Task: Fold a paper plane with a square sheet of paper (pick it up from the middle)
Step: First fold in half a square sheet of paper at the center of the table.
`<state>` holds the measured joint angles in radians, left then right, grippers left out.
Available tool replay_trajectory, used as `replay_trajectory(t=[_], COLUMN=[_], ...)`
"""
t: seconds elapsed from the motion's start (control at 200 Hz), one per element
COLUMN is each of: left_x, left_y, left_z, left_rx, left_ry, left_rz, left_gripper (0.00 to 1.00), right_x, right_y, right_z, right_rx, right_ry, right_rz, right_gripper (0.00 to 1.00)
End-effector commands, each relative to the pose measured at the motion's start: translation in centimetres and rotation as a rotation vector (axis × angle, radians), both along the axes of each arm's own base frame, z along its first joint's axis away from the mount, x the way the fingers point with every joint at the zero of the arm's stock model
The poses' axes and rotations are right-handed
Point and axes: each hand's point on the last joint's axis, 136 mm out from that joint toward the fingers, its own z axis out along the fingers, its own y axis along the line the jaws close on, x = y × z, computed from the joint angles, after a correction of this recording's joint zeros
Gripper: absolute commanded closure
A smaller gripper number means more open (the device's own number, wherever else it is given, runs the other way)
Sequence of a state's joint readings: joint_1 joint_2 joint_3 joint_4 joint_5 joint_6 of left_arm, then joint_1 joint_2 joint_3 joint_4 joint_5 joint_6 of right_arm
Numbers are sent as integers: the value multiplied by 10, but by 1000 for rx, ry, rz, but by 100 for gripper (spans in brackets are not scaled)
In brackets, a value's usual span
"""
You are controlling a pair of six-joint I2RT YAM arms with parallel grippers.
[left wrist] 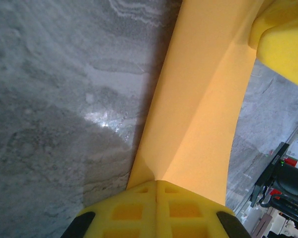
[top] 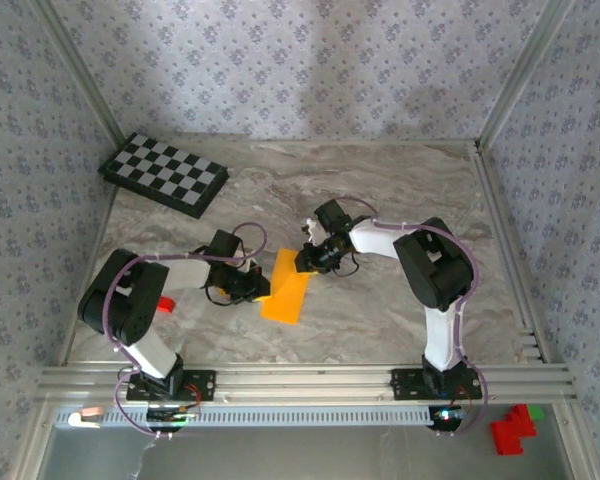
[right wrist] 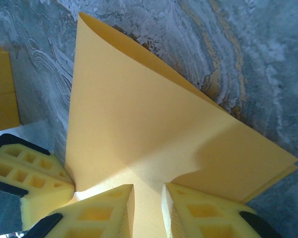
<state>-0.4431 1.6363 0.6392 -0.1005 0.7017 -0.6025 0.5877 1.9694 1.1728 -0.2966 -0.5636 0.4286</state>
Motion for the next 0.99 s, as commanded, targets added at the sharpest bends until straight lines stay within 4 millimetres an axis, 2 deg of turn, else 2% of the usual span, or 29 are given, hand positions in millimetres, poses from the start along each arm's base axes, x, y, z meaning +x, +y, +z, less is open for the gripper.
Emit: replay_trajectory(t=[0.0,0.105,0.125,0.22,0.31,0.39,0.405,0.535,0.62,0.64,0.715,0.989], left_x=[-27,-28,-28,-29,-30,-31,-31,-31,-31,-31,-31,-31], left_y=[28,29,29,30,30,30,30,31,31,31,31,31], left_z=[-29,-30,-30,-31,-31,-31,-31,-31,-30,-30,-30,-30], left_rx=[152,153,154,155,155,153,153,153,152,153,152,152], left_ry=[107,109,111,113,112,111,113,109,107,108,109,106], left_rz=[18,18,18,17,17,18,18,17,18,19,18,16], left_gripper=[100,100,100,100,100,100,100,100,100,100,100,100], right_x=[0,4,13,17,12,7,-1,-14,-21,-15,-17,-20], right_y=[-53,-53,-47,-42,-27,-5,-6,29,45,55,70,96], right_z=[-35,-19,-6,12,29,44,36,43,37,46,44,27], right_rx=[-257,-240,-219,-180,-95,-10,-13,88,123,151,178,208], right_ry=[27,-1,-35,-64,-77,-83,-58,-26,10,-6,15,79], right_rz=[-55,-53,-54,-54,-44,-28,-25,13,29,35,52,63], right_gripper=[73,71,71,71,71,74,75,81,85,86,88,90])
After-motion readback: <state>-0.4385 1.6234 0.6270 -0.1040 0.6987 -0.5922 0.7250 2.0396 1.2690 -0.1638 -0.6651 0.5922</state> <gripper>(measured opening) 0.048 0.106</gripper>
